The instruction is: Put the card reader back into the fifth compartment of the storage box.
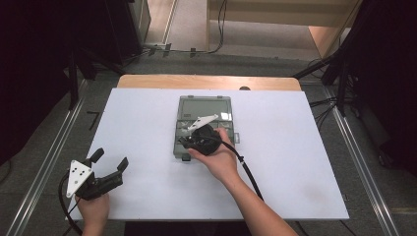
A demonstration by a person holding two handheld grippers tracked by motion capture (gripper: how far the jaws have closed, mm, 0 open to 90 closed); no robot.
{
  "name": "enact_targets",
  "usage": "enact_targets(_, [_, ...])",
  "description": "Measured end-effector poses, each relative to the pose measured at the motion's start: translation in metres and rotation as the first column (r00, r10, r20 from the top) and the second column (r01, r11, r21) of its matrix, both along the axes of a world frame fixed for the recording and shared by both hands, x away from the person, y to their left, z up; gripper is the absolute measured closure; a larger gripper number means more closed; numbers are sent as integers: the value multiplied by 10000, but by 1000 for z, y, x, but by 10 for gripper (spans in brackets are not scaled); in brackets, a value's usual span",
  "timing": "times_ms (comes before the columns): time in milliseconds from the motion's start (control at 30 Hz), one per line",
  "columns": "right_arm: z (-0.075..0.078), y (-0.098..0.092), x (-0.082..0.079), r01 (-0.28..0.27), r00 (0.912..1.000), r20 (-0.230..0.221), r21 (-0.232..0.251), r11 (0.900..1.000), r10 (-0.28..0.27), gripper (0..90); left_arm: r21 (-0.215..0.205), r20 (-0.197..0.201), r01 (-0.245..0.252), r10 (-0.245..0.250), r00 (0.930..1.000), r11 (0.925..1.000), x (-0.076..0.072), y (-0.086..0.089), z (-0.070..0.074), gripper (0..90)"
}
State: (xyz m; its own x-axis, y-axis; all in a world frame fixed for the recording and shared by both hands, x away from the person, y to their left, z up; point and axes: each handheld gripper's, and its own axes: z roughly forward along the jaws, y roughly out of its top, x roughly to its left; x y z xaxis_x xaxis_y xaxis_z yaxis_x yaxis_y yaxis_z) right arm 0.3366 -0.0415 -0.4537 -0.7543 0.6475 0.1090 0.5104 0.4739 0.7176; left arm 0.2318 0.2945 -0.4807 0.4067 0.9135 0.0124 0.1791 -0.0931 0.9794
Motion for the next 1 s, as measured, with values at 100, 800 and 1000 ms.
enact_targets(100, [0, -2, 2, 142, 9999, 46, 285, 9995, -143, 398, -8, 1, 3, -3, 10000, 10000, 0, 0, 0, 135])
enact_targets(800, [8, -44, -22, -637, 9952, 817, 1300, 9895, 533, 0, 74, -24, 20, -19, 10000, 10000, 0, -1, 0, 135])
enact_targets(1000, [10, -57, -28, -589, 9946, 929, 1367, 9889, 464, 0, 70, -23, 18, -18, 10000, 10000, 0, -1, 0, 135])
